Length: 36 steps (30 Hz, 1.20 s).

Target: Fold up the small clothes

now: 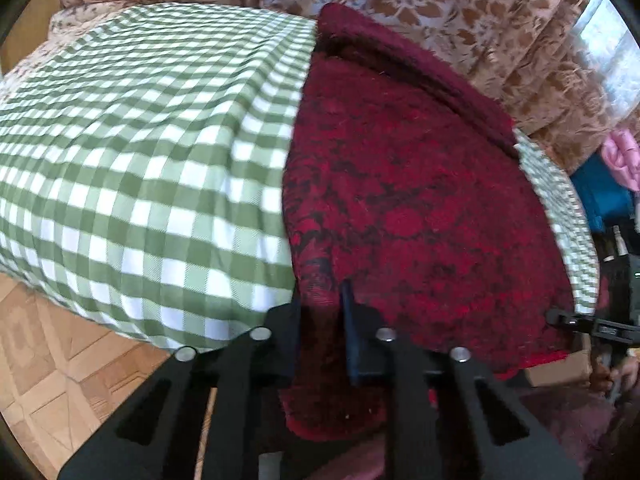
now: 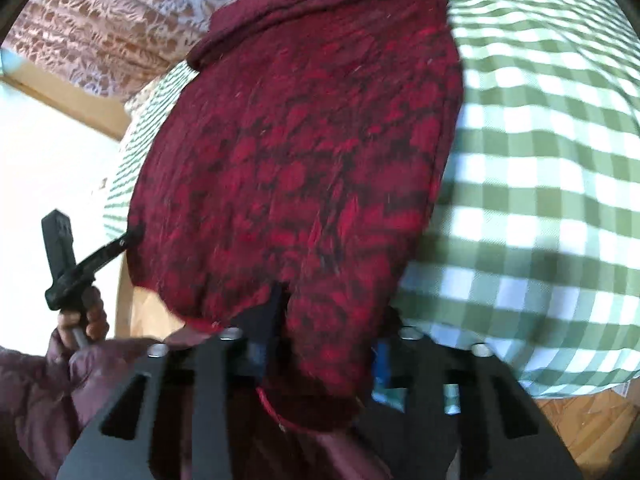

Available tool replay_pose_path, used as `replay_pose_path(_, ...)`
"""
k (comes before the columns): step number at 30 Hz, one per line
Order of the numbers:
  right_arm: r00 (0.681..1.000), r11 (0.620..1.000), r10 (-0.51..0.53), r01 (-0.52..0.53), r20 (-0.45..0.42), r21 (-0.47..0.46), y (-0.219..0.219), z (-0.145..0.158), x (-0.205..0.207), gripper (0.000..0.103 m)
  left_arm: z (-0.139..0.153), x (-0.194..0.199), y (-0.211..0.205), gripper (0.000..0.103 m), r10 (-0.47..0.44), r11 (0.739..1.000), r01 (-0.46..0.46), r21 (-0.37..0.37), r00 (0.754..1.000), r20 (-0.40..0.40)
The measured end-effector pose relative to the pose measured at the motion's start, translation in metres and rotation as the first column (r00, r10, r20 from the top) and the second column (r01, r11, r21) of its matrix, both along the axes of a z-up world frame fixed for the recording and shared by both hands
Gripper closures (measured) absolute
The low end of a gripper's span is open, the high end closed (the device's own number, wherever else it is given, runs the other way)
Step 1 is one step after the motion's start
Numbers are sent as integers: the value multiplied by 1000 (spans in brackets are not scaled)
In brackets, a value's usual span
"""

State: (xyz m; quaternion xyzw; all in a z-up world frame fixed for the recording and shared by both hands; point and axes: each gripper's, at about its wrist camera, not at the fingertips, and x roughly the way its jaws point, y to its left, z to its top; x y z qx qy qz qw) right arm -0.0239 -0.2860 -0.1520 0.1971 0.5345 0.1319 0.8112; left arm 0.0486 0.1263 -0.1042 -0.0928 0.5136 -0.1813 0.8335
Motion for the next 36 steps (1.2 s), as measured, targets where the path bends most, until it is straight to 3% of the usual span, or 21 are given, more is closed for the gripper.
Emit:
replay_pose_path(5,992,985,-8,-15,129,174,-3,38,7,79,35,15,17,90,-7,970,13,-243,1000,27)
replay_pose_path(10,969,961,-82,15,233,275,-10,68,44,79,57,53,13,91,12,936,11,-352,998,62)
replay_pose_path(16,953,930,-233,160,195,332,-39,59,95,79,59,114,-14,92,39,934,-24,-355,999,37)
replay_pose_path(24,934,887,-351,308,70,343,-62,37,152,79,38,201,-48,88,77,959,-92,-267,995,-66)
replay_pose_path(25,932,887,-356,317,61,336,-64,34,155,79,34,207,-48,83,88,958,-109,-264,992,-88)
replay_pose_path(26,932,887,-359,322,54,331,-65,32,161,79,32,213,-47,68,102,953,-128,-275,989,-108)
replay_pose_path(27,934,885,-356,322,42,336,-66,29,166,77,30,220,-41,43,134,935,-170,-312,982,-134)
replay_pose_path(28,934,880,-357,325,31,345,-68,27,169,77,30,223,-34,38,165,913,-209,-350,975,-150)
replay_pose_path(30,931,865,-365,334,15,376,-74,23,174,74,33,228,-17,38,214,869,-263,-420,964,-160)
replay_pose_path(31,930,853,-368,335,6,401,-77,21,175,70,35,230,-12,38,227,864,-271,-423,962,-153)
replay_pose_path(35,925,784,-380,328,-9,527,-88,19,176,49,40,220,13,37,272,889,-281,-361,959,-77)
replay_pose_path(36,922,772,-388,325,-1,546,-91,22,175,38,38,216,18,34,272,892,-277,-358,960,-66)
